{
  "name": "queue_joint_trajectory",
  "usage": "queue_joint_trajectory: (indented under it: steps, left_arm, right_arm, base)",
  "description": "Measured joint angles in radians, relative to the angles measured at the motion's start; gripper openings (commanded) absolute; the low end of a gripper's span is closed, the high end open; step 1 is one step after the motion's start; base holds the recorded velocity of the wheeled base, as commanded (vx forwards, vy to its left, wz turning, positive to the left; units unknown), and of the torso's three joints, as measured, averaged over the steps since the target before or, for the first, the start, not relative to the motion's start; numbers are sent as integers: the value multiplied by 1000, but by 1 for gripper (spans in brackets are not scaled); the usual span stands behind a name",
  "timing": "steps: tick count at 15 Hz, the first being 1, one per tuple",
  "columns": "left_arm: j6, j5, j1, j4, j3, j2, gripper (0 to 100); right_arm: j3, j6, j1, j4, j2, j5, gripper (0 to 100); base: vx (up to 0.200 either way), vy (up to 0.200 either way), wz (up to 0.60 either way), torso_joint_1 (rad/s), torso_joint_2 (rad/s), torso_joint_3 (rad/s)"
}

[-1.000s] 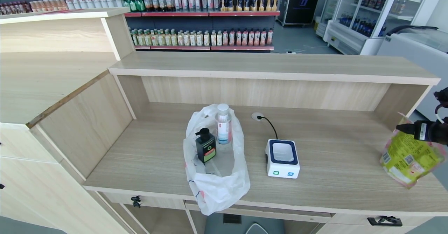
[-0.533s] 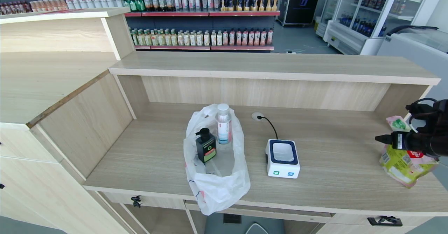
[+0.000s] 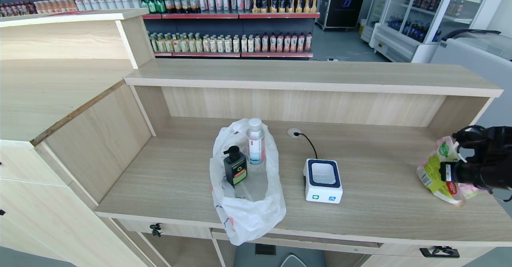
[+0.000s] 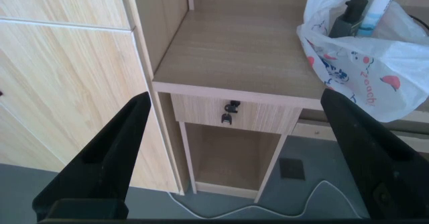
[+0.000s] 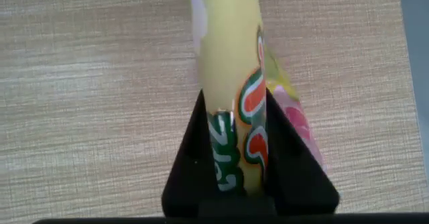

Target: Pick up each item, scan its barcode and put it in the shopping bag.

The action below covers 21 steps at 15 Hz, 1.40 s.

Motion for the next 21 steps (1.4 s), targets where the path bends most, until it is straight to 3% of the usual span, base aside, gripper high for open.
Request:
queue_joint_trajectory:
  steps: [3, 5, 7, 10, 12, 13, 15, 18, 21]
  left_arm:
    - [0, 0, 0, 0, 0, 0, 100]
    - [0, 0, 0, 0, 0, 0, 100]
    - [0, 0, 0, 0, 0, 0, 100]
    - [0, 0, 1, 0, 0, 0, 100]
    - [0, 0, 0, 0, 0, 0, 100]
    - [0, 0, 0, 0, 0, 0, 100]
    - [0, 0, 0, 0, 0, 0, 100]
    - [0, 0, 0, 0, 0, 0, 100]
    - [0, 0, 1, 0, 0, 0, 100]
  right_arm:
    - [-5, 0, 1, -10, -15, 3, 0]
    - [-7, 8, 8, -23, -58, 57, 0]
    - [9, 28, 20, -32, -157, 244, 0]
    - [47, 108, 33, -40, -353, 630, 0]
    - [69, 275, 63, -46, -494, 880, 0]
    - [71, 369, 97, -58, -551, 928, 0]
    - [50, 514, 186, -124, -645, 957, 0]
    - [23, 570, 244, -150, -763, 957, 0]
    - [62, 572, 243, 27, -898, 951, 0]
  base:
    - [0, 0, 0, 0, 0, 0]
    - [0, 0, 0, 0, 0, 0]
    - [0, 0, 0, 0, 0, 0]
    - [0, 0, 0, 0, 0, 0]
    - [0, 0, 0, 0, 0, 0]
    - [0, 0, 0, 0, 0, 0]
    - [0, 0, 0, 0, 0, 0]
    - [0, 0, 0, 0, 0, 0]
    - [0, 0, 0, 0, 0, 0]
